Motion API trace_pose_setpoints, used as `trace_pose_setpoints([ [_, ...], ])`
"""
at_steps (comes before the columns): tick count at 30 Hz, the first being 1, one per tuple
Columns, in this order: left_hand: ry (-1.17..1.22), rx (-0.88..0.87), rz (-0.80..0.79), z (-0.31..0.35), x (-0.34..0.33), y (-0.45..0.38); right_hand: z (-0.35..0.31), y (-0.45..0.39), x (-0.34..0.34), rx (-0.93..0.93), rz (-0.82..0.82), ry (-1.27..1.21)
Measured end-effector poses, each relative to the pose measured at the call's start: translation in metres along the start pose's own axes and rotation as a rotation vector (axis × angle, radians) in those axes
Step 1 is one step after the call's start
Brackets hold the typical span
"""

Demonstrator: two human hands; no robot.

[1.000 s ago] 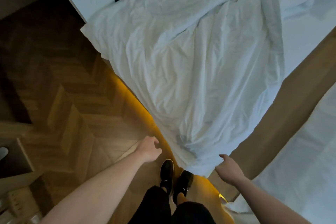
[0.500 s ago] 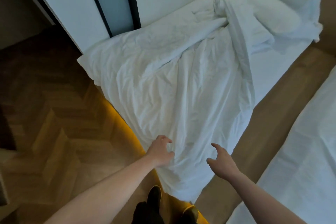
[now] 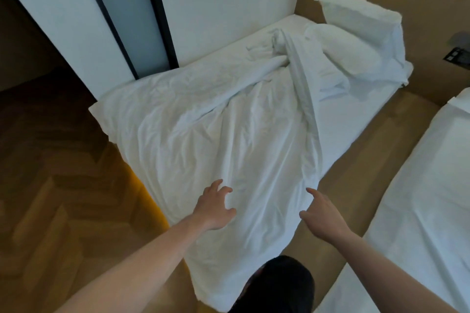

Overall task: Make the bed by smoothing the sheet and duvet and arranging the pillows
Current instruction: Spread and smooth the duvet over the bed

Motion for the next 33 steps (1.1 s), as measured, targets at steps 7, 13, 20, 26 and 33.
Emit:
trace_pose_setpoints([
  [7, 0.105, -0.067, 0.127, 0.055, 0.029, -0.037, -0.001, -0.054, 0.07, 0.05, 0.065, -0.027],
  [13, 0.072, 0.0, 0.165, 0.09, 0.057, -0.102, 0.003, -0.131, 0.107, 0.098, 0.008, -0.044],
  [20, -0.007, 0.163, 0.048, 0.136, 0.089, -0.142, -0.007, -0.201, 0.163, 0.133, -0.185, 0.074],
  [26, 0.037, 0.183, 0.011, 0.2, 0.134, -0.12, -0.015, -0.187, 0.239, 0.086, -0.225, 0.131],
  [33, -0.024, 0.195, -0.018, 0.266, 0.169, -0.094, -0.004, -0.166, 0.325, 0.067, -0.282, 0.306],
])
Point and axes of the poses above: each hand's wrist, its own y-axis away from the middle knuckle, its own x-axis out of the back of the hand, z = x × y, the point moved 5 cm from there along -y, towards the middle knuckle, and after that the axes turned 6 degrees about x, right-handed, at the moved point
